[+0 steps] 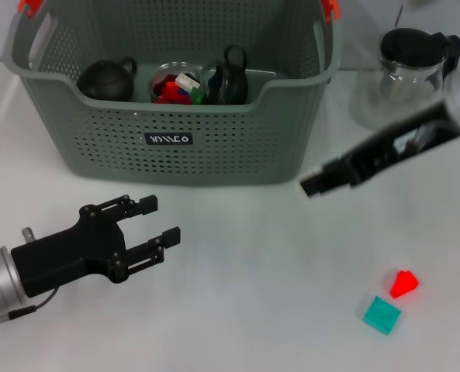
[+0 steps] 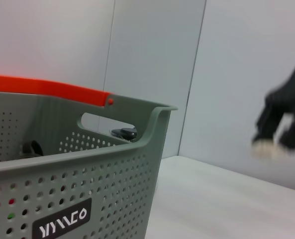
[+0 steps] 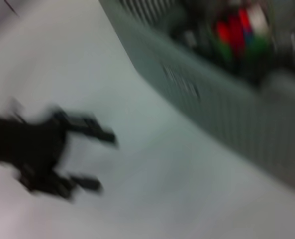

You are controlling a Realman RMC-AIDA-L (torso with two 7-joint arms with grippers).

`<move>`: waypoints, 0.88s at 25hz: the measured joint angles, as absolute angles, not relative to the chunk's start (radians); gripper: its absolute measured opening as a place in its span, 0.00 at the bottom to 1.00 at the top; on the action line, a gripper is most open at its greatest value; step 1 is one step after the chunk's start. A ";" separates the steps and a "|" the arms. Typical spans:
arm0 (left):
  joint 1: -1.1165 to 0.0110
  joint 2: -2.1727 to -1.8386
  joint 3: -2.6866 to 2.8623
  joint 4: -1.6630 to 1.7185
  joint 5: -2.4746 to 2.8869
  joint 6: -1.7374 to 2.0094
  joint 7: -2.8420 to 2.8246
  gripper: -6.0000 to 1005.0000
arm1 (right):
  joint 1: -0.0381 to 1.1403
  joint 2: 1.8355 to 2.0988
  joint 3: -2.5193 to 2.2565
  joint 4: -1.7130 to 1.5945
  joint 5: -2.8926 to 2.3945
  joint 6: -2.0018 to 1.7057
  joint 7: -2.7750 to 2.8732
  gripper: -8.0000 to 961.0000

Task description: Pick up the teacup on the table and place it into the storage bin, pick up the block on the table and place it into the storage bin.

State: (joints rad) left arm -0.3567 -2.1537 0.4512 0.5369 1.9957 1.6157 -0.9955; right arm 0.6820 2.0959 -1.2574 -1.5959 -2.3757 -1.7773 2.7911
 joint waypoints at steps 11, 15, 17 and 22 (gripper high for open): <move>-0.368 -2.155 0.449 0.537 1.996 1.615 -0.997 0.64 | 0.866 2.093 -1.057 -1.519 -2.209 -1.645 2.658 0.46; -0.370 -2.156 0.449 0.537 1.996 1.617 -1.001 0.64 | 0.962 2.094 -1.122 -1.387 -2.266 -1.441 2.651 0.46; -0.368 -2.156 0.450 0.537 1.996 1.619 -1.002 0.64 | 1.011 2.095 -1.158 -1.310 -2.299 -1.333 2.657 0.46; -0.369 -2.158 0.450 0.537 1.996 1.621 -1.002 0.64 | 1.160 2.095 -1.194 -1.015 -2.410 -1.106 2.677 0.46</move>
